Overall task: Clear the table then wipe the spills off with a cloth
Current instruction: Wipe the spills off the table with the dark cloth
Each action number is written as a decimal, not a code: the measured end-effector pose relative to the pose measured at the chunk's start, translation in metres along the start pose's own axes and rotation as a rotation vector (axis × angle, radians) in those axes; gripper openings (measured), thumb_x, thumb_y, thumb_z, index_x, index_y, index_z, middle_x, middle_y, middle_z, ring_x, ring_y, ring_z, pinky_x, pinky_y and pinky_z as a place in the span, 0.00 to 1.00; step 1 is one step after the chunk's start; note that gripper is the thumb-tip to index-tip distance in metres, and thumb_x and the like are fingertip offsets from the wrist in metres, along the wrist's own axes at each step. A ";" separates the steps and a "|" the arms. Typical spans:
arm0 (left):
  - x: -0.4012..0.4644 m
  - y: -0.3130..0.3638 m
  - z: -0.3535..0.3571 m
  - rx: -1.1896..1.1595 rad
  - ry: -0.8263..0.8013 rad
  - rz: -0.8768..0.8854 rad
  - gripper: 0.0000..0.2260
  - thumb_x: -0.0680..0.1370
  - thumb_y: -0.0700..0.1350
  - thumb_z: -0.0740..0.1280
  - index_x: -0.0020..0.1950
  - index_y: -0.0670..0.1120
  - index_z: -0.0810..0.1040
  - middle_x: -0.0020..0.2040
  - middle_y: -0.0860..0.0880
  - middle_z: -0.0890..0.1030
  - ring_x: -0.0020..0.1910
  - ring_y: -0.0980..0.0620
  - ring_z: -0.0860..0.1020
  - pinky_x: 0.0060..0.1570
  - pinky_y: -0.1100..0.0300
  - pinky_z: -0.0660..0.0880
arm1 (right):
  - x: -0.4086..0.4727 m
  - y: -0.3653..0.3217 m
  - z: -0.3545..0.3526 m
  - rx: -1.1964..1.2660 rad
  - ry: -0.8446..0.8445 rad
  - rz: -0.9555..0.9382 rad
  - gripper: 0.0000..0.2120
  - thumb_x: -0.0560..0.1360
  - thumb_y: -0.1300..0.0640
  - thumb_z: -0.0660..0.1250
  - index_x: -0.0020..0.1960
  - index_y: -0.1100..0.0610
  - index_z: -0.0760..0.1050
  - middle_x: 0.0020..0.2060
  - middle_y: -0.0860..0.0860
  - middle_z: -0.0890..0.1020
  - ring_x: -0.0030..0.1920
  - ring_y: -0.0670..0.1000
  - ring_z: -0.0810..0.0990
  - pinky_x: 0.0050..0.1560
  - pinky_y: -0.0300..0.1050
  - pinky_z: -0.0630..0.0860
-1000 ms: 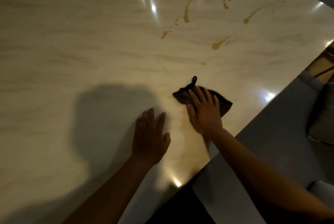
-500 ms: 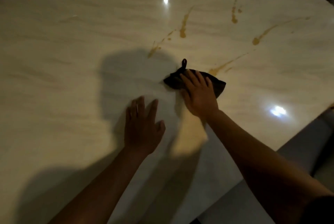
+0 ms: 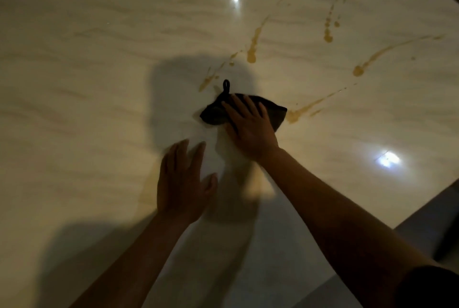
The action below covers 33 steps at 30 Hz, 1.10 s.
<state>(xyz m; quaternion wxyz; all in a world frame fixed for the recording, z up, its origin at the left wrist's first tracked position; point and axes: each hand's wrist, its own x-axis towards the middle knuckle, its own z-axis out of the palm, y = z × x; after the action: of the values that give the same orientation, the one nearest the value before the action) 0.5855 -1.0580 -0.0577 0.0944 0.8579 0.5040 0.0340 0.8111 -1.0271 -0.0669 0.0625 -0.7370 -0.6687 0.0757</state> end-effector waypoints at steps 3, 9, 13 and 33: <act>0.006 -0.011 -0.005 -0.004 0.037 -0.088 0.30 0.78 0.57 0.63 0.79 0.48 0.65 0.77 0.39 0.64 0.75 0.36 0.62 0.72 0.42 0.65 | -0.006 -0.018 0.006 0.023 0.019 -0.011 0.26 0.83 0.43 0.48 0.79 0.48 0.58 0.79 0.51 0.58 0.79 0.58 0.52 0.76 0.63 0.52; 0.016 -0.046 -0.011 -0.020 0.017 -0.112 0.30 0.76 0.53 0.66 0.78 0.49 0.66 0.77 0.39 0.63 0.76 0.36 0.61 0.73 0.41 0.65 | -0.056 -0.039 0.018 -0.006 -0.033 -0.396 0.24 0.85 0.44 0.52 0.79 0.47 0.59 0.79 0.49 0.59 0.80 0.55 0.53 0.77 0.58 0.50; 0.025 -0.048 -0.008 -0.022 0.074 -0.140 0.29 0.78 0.55 0.64 0.78 0.48 0.67 0.77 0.39 0.63 0.75 0.37 0.62 0.72 0.41 0.65 | 0.015 -0.028 0.014 -0.067 -0.038 -0.421 0.24 0.84 0.44 0.51 0.78 0.47 0.61 0.78 0.50 0.63 0.78 0.57 0.59 0.75 0.60 0.57; 0.102 -0.063 -0.017 0.030 0.022 -0.304 0.33 0.78 0.60 0.57 0.82 0.53 0.56 0.81 0.40 0.56 0.78 0.37 0.56 0.76 0.43 0.58 | 0.200 -0.012 -0.006 -0.020 0.005 -0.280 0.27 0.82 0.42 0.47 0.78 0.51 0.62 0.77 0.54 0.64 0.77 0.59 0.60 0.74 0.61 0.58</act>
<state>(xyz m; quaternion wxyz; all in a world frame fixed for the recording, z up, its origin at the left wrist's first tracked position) 0.5784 -0.9373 -0.0572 0.0803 0.7726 0.6294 0.0213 0.8194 -0.8269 -0.0640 0.0667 -0.6373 -0.7655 0.0577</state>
